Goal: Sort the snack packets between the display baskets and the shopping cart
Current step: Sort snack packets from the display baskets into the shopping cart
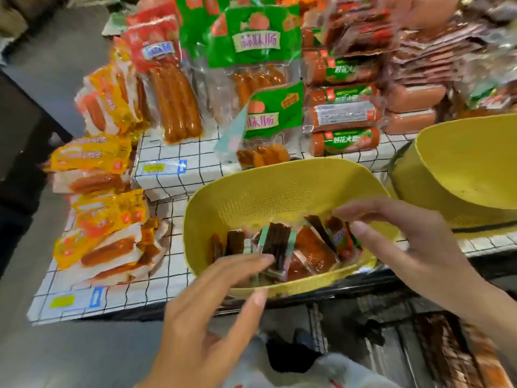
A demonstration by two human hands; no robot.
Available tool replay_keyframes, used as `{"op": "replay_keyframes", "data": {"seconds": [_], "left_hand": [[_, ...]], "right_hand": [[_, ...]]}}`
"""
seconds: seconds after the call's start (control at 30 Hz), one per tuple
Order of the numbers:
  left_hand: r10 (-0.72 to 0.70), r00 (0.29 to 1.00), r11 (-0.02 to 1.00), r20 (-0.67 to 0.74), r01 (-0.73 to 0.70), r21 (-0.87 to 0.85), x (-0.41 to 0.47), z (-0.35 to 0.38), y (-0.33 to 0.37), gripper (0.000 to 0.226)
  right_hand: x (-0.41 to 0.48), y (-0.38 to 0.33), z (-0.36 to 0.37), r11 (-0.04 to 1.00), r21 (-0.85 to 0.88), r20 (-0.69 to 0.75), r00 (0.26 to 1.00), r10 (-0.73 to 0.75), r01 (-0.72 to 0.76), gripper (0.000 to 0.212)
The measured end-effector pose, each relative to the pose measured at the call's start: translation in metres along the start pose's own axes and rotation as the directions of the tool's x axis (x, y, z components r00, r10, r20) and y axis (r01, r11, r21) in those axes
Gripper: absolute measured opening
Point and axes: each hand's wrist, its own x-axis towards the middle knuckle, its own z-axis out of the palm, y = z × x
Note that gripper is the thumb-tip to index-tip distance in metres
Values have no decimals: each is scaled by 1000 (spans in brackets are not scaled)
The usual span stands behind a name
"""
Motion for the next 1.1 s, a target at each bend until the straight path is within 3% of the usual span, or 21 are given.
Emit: {"op": "replay_keyframes", "data": {"seconds": [0.1,0.2,0.3,0.4,0.47,0.53,0.6,0.67,0.77,0.83,0.93,0.97,1.03,1.1], "left_hand": [[3,996,988,-91,11,151,8,-20,-25,26],[-35,995,962,-93,59,267,11,-28,-57,30],[-101,993,938,-55,114,328,8,-26,-80,35],[-103,993,939,-56,116,325,3,-21,-91,34],[-95,993,944,-70,112,310,3,-21,-92,34],[-95,993,944,-75,113,310,3,-21,-92,34],[-102,991,942,-87,125,312,6,-22,-88,35],[-103,988,944,-117,134,300,13,-23,-82,35],[-95,987,967,-126,122,222,32,-22,-70,37],[-173,973,975,-155,191,111,45,-20,-62,30],[-245,923,969,-296,240,-56,51,-21,-59,18],[-273,901,962,-338,250,-111,49,-23,-61,18],[-345,849,937,-401,285,-204,43,-30,-65,18],[-393,815,917,-426,311,-251,37,-35,-68,16]], "right_hand": [[55,11,29,984,-179,281,957,73,-22,37],[93,35,67,831,-548,557,782,281,92,58],[105,54,95,628,-725,628,644,437,282,74],[103,64,111,563,-754,610,676,412,337,67],[101,58,115,590,-747,577,739,347,306,56],[104,48,108,731,-646,559,788,257,219,33],[111,34,89,907,-409,595,782,184,98,12],[121,10,67,978,-178,606,795,25,105,9],[133,-31,57,973,50,559,801,-216,227,8],[140,-48,68,939,194,495,798,-344,284,11],[143,-44,89,895,444,385,892,-235,44,8],[140,-33,96,893,449,367,917,-160,-24,2],[129,-3,113,980,189,433,901,-20,-69,21],[116,21,136,981,-196,634,762,128,-1,40]]}}
